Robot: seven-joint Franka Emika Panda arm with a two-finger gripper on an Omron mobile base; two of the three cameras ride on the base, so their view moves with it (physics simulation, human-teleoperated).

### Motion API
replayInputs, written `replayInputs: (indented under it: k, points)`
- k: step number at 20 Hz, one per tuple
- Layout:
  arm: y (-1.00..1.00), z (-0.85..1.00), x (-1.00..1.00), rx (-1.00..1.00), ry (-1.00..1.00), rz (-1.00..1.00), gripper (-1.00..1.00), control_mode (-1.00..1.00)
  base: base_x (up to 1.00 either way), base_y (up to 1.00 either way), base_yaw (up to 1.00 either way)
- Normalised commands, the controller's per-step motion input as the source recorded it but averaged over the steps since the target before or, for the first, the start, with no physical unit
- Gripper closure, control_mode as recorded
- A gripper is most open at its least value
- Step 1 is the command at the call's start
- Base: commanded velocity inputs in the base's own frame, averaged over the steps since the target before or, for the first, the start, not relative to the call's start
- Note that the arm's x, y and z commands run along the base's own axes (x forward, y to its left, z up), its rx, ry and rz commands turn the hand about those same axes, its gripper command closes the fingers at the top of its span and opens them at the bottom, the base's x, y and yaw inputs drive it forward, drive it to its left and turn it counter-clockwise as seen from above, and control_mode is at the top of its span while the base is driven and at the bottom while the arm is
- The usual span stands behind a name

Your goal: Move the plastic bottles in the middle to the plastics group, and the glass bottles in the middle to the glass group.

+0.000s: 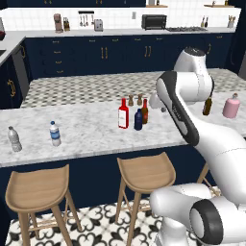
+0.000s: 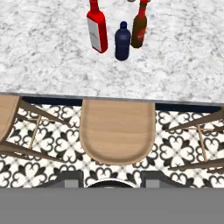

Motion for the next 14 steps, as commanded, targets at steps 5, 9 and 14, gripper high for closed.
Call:
replayInputs:
  k: [5, 9, 14]
  points:
    - [-0.07, -0.07, -0.03, 0.00, 0.00, 0.00, -1.00, -1.00, 0.00, 0.00, 0.00]
    - [-0.04, -0.42, 0.15, -0.11, 0.09, -0.05, -1.00, -1.00, 0.00, 0.00, 0.00]
    - [0.06, -0.28, 0.74, -0.03, 0.08, -0.29, -1.00, -1.00, 0.00, 0.00, 0.00]
